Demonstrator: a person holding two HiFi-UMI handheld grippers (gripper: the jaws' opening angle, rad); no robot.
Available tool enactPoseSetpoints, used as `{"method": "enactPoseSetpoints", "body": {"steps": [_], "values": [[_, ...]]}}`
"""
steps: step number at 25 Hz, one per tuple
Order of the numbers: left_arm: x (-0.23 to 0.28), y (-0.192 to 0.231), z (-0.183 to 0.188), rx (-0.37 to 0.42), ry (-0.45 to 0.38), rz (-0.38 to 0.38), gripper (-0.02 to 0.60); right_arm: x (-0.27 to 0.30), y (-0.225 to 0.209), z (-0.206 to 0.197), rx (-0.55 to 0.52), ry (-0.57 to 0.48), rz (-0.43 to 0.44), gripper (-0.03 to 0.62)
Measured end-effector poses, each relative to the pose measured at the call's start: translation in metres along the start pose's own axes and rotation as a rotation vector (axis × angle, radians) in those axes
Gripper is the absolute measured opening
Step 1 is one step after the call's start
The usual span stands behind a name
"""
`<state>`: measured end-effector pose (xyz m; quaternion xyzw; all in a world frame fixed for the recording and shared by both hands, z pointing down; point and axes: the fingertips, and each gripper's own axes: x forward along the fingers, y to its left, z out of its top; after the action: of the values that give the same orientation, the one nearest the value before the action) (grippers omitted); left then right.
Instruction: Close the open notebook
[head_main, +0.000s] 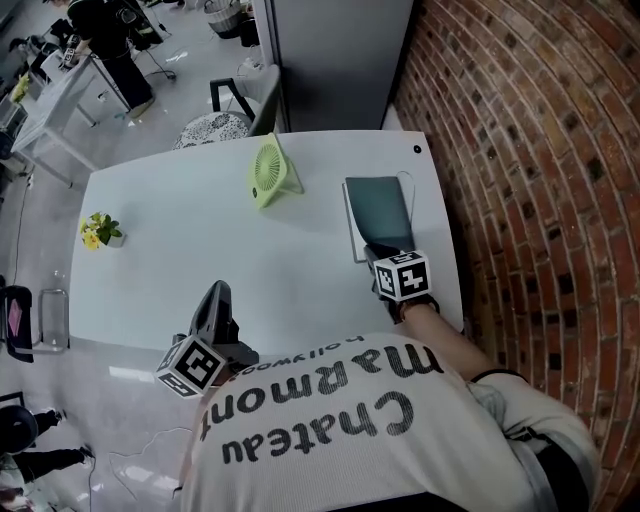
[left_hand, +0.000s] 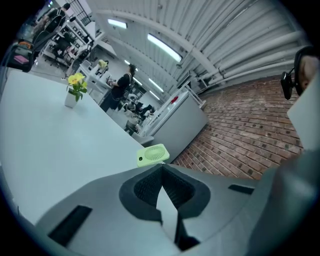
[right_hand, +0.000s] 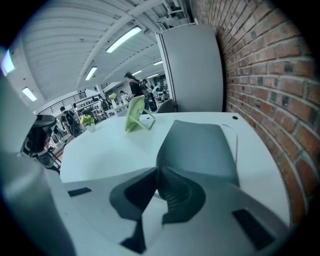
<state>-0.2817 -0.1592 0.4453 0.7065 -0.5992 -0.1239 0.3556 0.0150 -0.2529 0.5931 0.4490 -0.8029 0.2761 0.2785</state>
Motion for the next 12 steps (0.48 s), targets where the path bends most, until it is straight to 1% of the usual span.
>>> {"method": "enactPoseSetpoints", "body": {"steps": [6,12], "values": [[-0.009,0.002,-0.004,-0.009,0.005,0.018,0.002,0.005,0.003,-0.002,0.000,0.018,0.009,0.041],[-0.019,0.009,-0.002,-0.015,-0.014,0.041,0.002,0.010,0.005,-0.006,-0.012,0.044,-0.002,0.050]]}}
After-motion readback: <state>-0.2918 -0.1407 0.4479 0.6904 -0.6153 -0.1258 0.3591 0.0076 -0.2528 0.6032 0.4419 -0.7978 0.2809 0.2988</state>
